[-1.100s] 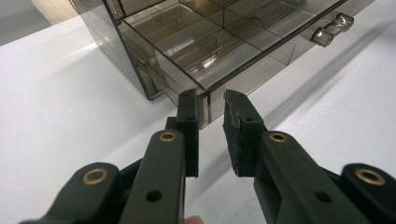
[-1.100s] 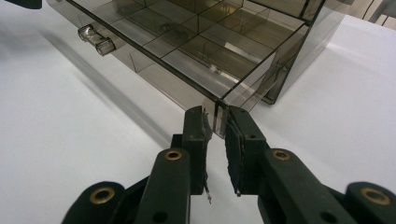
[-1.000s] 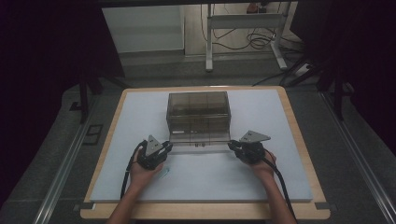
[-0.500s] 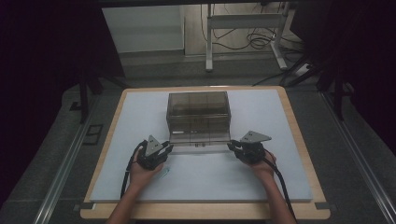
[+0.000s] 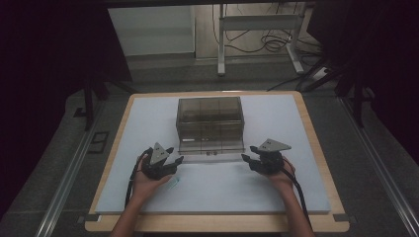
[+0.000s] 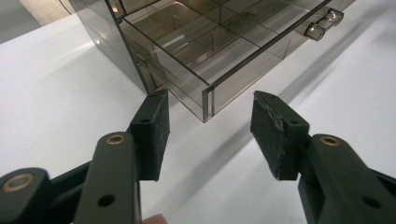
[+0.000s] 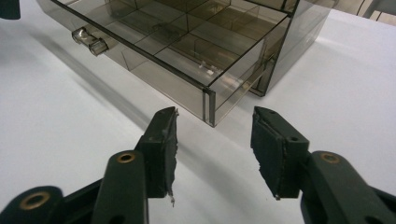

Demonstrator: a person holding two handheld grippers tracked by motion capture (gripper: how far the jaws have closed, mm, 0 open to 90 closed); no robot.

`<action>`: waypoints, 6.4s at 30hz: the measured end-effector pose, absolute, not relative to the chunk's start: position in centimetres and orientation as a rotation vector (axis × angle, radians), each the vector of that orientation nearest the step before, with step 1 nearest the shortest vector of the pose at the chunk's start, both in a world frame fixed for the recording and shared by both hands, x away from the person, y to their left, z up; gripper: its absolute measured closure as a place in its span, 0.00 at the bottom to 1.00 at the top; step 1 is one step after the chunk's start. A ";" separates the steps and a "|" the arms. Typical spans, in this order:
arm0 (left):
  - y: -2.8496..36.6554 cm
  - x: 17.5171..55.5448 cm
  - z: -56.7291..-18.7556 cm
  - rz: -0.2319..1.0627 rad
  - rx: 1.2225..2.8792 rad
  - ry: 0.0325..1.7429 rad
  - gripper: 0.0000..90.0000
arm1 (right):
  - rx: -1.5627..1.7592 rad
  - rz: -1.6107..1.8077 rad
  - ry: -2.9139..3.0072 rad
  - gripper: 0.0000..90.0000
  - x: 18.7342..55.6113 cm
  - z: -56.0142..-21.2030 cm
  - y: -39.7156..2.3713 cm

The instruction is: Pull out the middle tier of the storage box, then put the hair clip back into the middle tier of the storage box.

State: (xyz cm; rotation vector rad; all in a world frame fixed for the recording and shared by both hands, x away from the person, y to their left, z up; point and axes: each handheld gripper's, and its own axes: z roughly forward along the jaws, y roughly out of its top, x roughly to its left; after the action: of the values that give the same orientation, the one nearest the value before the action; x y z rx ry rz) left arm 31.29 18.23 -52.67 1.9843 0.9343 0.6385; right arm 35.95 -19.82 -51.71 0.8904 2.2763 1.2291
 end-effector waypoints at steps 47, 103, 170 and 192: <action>19.0 29.1 -50.7 0.526 2.039 0.912 0.38 | 0.917 1.260 2.266 0.44 34.8 -51.2 -21.1; 19.0 26.4 -53.3 0.367 2.209 0.949 0.66 | 0.951 1.239 2.248 0.44 34.6 -51.3 -21.7; 19.3 27.3 -51.5 0.404 2.168 0.923 0.86 | 0.987 1.219 2.240 0.40 34.8 -51.5 -22.3; 19.0 29.4 -49.7 0.424 2.136 0.904 0.86 | 0.989 1.211 2.246 0.39 34.9 -51.7 -22.2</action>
State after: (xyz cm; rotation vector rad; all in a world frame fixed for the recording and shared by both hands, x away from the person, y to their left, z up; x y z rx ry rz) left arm 29.36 19.02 -49.74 2.1355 0.9035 0.4239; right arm 34.86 -22.21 -51.72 0.9886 2.2463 1.2109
